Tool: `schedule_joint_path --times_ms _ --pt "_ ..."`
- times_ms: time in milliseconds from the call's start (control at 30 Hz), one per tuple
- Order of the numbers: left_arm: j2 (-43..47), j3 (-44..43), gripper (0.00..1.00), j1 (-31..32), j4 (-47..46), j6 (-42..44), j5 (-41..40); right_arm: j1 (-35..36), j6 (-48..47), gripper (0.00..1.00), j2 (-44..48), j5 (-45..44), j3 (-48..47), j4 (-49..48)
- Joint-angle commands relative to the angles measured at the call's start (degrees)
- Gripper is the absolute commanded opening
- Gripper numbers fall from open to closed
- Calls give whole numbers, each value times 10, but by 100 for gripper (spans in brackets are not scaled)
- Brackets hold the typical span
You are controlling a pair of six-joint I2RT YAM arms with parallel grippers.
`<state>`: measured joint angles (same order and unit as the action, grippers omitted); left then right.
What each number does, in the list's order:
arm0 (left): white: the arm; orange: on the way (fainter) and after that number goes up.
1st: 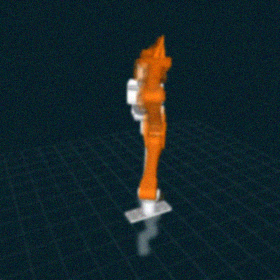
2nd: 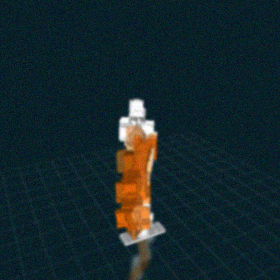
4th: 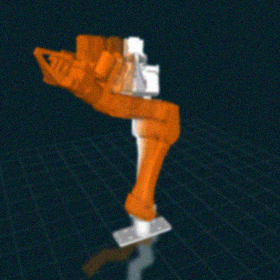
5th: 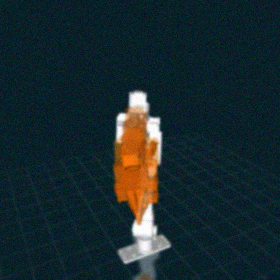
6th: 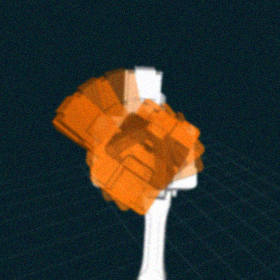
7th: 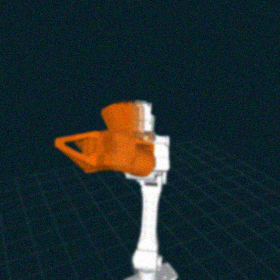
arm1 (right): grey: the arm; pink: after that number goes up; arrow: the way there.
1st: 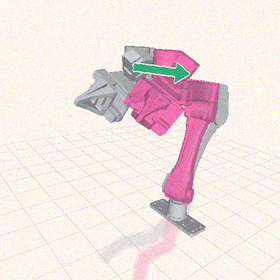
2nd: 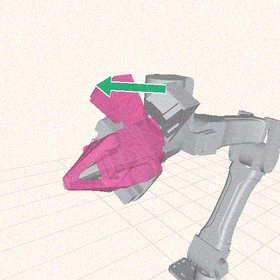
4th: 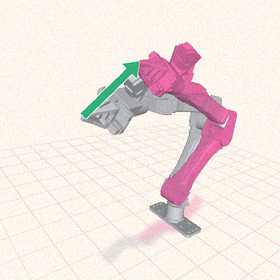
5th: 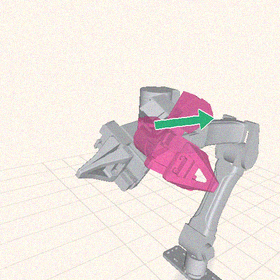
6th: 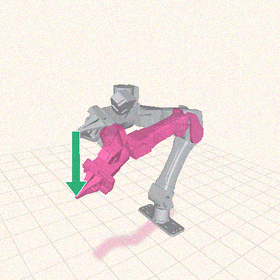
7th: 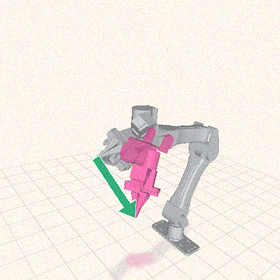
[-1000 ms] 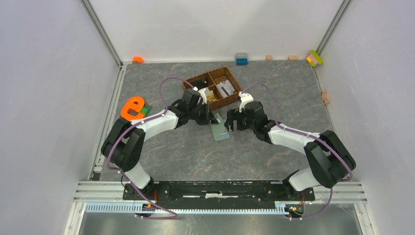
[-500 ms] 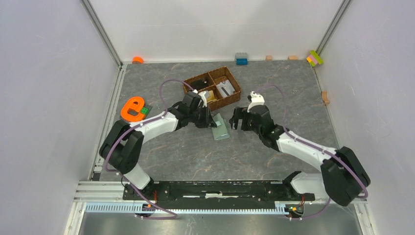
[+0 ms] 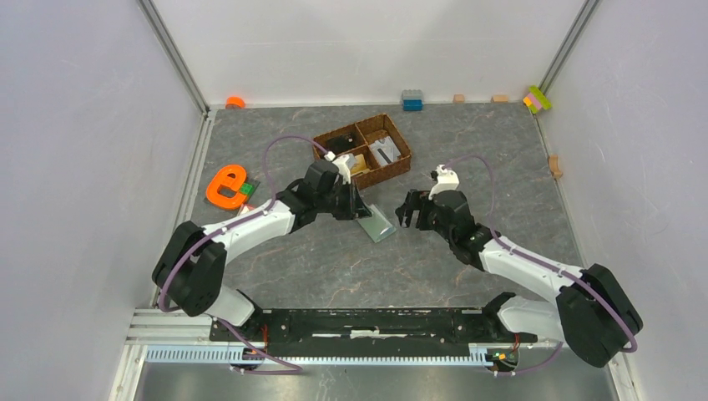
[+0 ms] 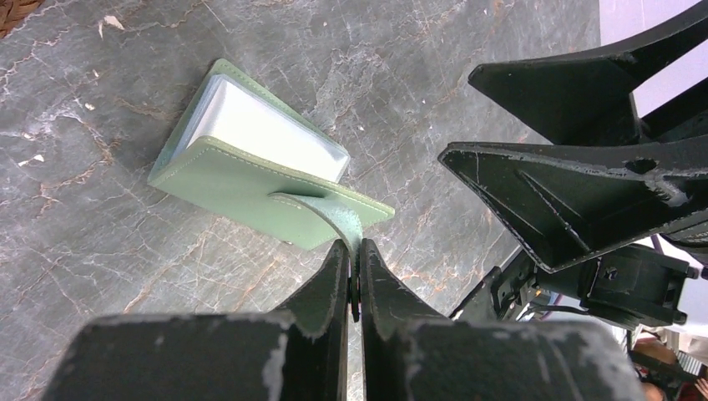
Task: Take the credit cards out of the card holder
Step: Open the card holder at the center of the board.
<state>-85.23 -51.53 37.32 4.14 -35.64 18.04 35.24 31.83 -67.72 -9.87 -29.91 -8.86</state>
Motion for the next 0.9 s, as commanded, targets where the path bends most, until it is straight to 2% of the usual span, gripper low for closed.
schedule_joint_path --times_ms 0,367,600,867 --pt "-2 -3 10 3 -23 -8 3 2 -6 88 21 27 33 -74" --pt "-31 -30 16 4 45 23 -18 2 -17 81 -40 97 9 -76" --pt "1 -18 22 7 56 34 -53 2 -11 63 -97 179 -1 -99" --pt "-10 -18 23 7 59 32 -53 4 -23 65 -126 199 -13 -111"
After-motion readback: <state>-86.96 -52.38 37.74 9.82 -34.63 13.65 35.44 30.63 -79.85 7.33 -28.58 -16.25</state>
